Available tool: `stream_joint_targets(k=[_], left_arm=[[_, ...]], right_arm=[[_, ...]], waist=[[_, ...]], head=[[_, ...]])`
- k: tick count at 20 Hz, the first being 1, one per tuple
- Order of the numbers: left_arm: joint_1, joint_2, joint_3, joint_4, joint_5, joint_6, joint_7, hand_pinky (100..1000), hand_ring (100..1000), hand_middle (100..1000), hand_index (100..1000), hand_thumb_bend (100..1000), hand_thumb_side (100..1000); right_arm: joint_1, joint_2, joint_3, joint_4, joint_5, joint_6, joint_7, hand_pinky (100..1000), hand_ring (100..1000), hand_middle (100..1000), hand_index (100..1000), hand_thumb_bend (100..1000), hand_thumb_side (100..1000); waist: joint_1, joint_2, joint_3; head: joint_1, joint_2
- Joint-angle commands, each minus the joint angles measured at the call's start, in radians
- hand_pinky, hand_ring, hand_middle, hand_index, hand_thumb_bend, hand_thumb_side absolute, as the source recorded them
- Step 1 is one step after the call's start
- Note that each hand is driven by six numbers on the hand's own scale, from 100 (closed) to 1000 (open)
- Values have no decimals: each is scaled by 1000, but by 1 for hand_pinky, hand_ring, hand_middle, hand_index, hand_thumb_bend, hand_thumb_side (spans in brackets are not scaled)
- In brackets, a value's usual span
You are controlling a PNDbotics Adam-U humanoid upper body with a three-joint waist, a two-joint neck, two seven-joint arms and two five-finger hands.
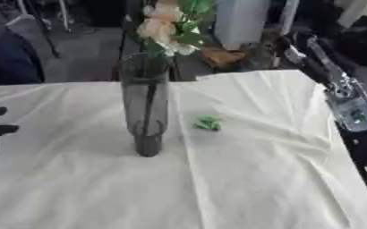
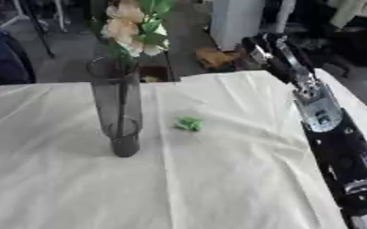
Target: Arrange flowers into the vase.
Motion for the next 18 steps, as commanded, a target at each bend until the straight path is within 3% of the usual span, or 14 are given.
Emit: stream_joint_targets(k=[1, 18], left_arm=[[-9, 27, 13, -20, -3, -1, -3, 886, 699, 818, 902, 775, 714], [-8, 27, 13, -19, -3, -1, -5, 886, 698, 817, 901, 770, 718]], right_arm=[[-24, -16, -8, -15, 6, 1, -2, 648, 613, 573, 725, 567, 919], [-19, -14, -10, -15, 3, -1, 3, 651, 612, 573, 726, 563, 917]], waist=[[1, -11, 1], [3, -10, -2]], head=[[3, 0], [2, 4]])
